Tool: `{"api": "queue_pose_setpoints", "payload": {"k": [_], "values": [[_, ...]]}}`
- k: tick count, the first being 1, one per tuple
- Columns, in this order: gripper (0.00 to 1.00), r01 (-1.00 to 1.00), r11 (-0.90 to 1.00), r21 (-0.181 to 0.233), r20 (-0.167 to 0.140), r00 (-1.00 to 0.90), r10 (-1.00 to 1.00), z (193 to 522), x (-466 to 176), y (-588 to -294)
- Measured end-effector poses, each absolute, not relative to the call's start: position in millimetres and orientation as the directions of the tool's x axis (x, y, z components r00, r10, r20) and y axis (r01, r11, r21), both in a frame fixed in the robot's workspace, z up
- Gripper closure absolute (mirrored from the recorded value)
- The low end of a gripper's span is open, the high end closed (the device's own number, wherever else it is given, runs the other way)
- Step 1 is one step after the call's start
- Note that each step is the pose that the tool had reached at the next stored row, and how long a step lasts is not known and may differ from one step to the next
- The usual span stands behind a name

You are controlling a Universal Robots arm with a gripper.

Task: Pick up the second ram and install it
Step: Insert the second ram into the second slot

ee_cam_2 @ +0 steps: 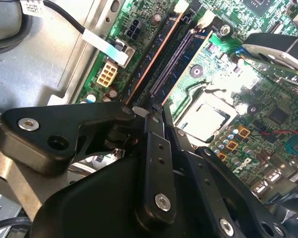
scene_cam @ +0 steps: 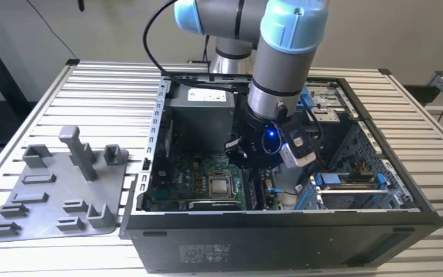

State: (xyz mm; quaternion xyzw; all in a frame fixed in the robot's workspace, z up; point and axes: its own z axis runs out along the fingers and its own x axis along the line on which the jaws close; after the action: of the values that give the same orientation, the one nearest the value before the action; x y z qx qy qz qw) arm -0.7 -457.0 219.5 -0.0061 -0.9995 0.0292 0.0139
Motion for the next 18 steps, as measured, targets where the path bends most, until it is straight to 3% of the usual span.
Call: {"api": "queue_pose_setpoints", "payload": {"k": [18], "values": [[0.86,0.035,0.998,-0.059,0.028,-0.999,0.036,210.8,-0.7,-458.2]]}}
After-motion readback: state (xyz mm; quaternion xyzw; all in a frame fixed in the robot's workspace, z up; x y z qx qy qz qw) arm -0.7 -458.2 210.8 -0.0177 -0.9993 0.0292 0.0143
